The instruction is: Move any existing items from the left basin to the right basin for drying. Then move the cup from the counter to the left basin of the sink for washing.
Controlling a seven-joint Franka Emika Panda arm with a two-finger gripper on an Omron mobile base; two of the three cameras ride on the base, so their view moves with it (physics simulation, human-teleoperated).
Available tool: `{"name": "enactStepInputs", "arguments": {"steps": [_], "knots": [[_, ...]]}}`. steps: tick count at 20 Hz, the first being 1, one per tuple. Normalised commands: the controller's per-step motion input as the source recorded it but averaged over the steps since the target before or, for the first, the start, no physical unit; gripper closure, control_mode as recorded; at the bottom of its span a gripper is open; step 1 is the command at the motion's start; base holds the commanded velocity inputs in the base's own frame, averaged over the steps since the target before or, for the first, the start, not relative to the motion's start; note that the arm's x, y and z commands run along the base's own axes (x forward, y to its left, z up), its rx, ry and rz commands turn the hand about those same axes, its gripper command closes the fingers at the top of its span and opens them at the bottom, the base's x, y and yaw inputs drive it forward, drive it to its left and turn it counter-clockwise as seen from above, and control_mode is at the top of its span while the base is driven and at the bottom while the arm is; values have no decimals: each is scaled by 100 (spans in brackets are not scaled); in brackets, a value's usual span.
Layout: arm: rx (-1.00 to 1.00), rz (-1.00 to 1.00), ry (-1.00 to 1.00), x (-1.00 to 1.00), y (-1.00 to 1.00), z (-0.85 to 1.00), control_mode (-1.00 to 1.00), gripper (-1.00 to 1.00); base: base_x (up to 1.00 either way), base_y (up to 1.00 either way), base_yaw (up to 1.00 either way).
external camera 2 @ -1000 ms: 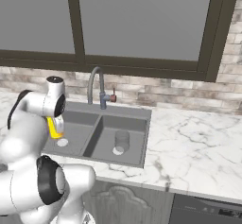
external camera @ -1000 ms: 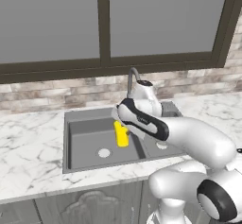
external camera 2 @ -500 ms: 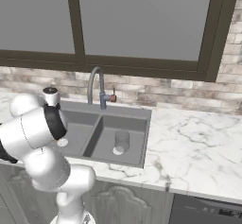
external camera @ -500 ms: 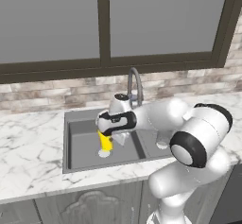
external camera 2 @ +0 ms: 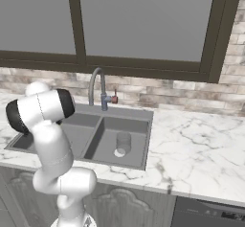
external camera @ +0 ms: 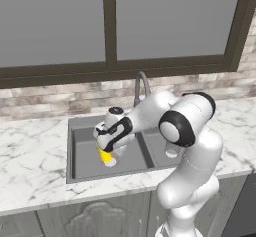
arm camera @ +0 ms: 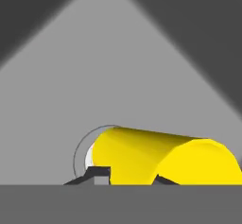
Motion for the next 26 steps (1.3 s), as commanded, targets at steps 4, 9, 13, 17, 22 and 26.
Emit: {"name": "enactStepInputs", "arguments": {"steps": [4,9,13,17,22,26], "knots": [[-1,0,-6,37,21,-22,-100,100,0,0,0],[0,0,-5,22,17,-15,-100,100,0,0,0],[0,0,-2,3,4,-8,-100,-100,0,0,0],[0,0,0,0,0,0,-100,-100,0,0,0],[0,0,-5,0,-1,32,-100,-100,0,0,0],[2,0,0,0,0,93,-100,-100,0,0,0]]}}
